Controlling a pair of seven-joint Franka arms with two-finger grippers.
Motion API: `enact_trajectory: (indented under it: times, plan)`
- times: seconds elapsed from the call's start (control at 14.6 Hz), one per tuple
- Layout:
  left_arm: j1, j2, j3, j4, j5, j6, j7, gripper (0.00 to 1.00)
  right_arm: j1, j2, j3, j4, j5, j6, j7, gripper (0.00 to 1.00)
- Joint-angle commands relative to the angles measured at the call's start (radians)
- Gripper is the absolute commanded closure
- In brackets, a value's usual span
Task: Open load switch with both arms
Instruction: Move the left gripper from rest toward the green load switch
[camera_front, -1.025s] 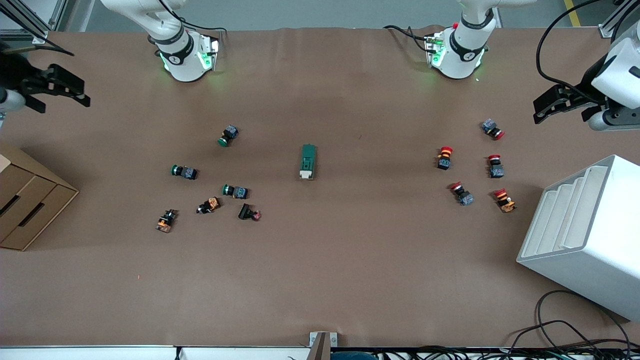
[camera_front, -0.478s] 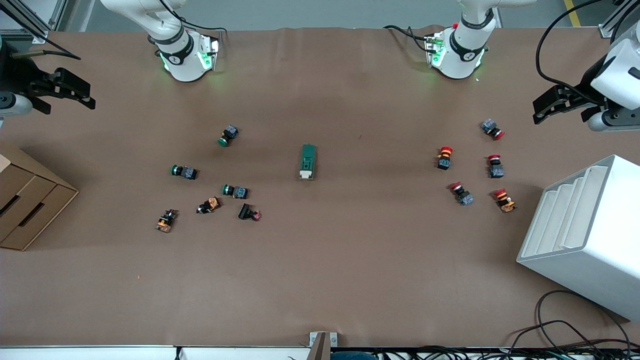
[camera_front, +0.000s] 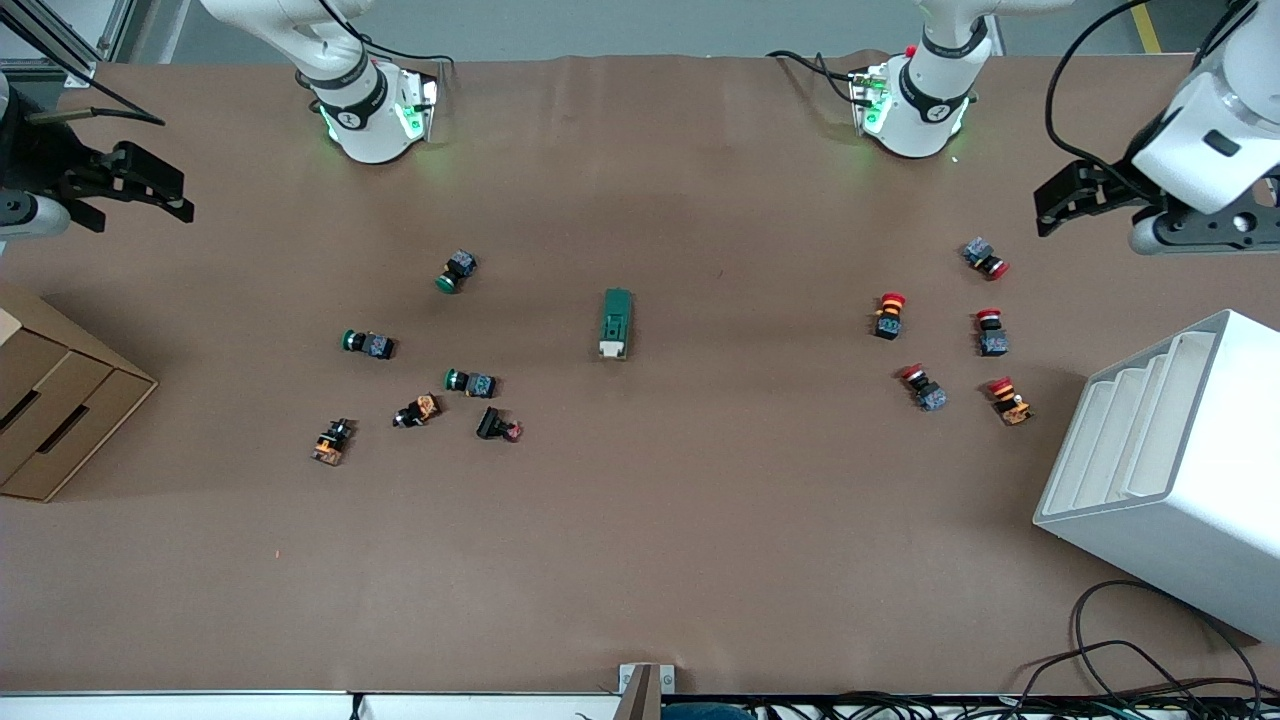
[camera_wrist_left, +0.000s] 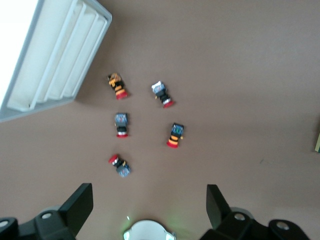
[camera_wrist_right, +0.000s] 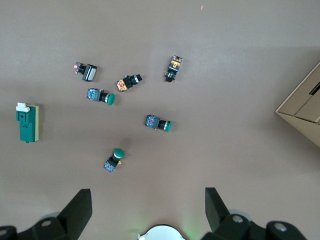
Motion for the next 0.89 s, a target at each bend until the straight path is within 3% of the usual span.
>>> enact_trajectory:
  times: [0.0,0.34,0.55,0.82]
  plan:
    - [0.001,-0.001,-0.021,0.016,0.002,-0.045,-0.051,0.0,-0.005,0.0,-0.003,0.008,-0.008,0.0,0.019,0.0]
    - [0.0,-0.004,-0.046,0.013,-0.002,-0.047,-0.059,0.0,-0.034,0.02,-0.009,0.011,-0.01,0.003,0.019,0.0]
    - [-0.002,-0.004,-0.064,0.011,-0.1,-0.044,-0.06,0.0,-0.061,0.109,-0.011,0.011,-0.004,0.032,0.019,0.0]
    - [-0.002,-0.003,-0.15,0.01,-0.102,-0.039,-0.12,0.0,-0.12,0.202,-0.011,0.011,-0.008,0.14,0.005,0.0]
